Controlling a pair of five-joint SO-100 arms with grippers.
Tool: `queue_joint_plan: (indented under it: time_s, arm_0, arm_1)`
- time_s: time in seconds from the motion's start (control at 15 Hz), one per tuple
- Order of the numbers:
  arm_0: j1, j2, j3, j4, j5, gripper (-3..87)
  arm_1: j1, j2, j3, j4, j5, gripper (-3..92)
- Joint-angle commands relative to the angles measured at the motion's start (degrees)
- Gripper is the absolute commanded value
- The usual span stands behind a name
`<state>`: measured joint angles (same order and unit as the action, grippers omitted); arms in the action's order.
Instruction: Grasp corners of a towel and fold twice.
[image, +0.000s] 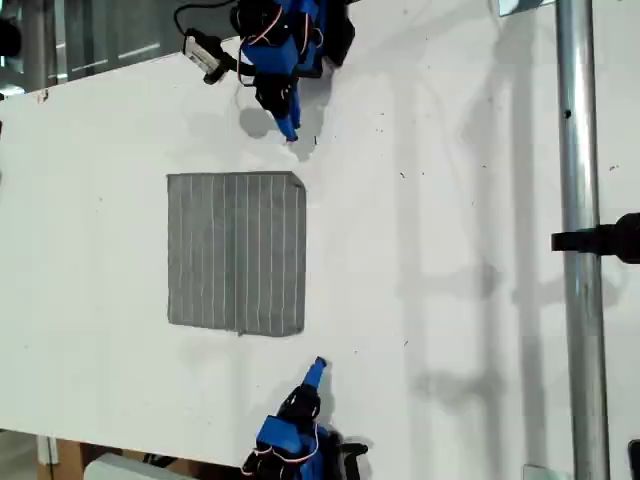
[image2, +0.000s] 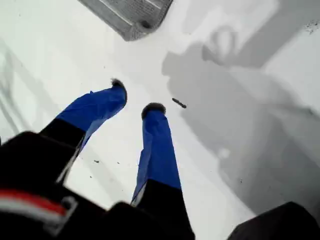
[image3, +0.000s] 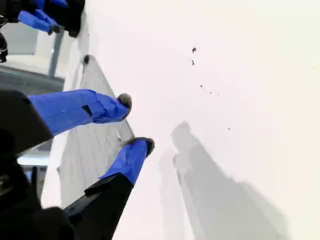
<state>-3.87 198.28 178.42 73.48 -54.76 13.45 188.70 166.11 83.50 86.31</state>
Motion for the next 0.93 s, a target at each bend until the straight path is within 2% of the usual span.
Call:
queue_joint_plan:
  time_s: [0.0, 0.33, 0.53, 0.67, 0.87]
  arm_0:
    - [-8.5, 0.5, 0.3, -4.0, -17.1, -2.8]
    - [-8.3, 0.5, 0.3, -3.8, -17.1, -2.8]
    - [-8.3, 0.5, 0.3, -3.8, -17.1, -2.8]
    - [-8.3, 0.5, 0.3, -3.7, -17.4, -2.8]
    - [-8.1, 0.5, 0.3, -3.4, -17.8, -2.8]
  arm_1:
    - [0.9, 0.0, -3.3, -0.9, -4.0, -0.2]
    - [2.4, -3.2, -8.0, -1.3, -9.6, -0.3]
    - [5.9, -33.6, -27.9, -5.7, -23.5, -0.3]
    - [6.9, -52.8, -43.2, -4.3, -35.0, -0.2]
    - [4.0, -65.4, -53.3, -8.4, -46.1, 0.0]
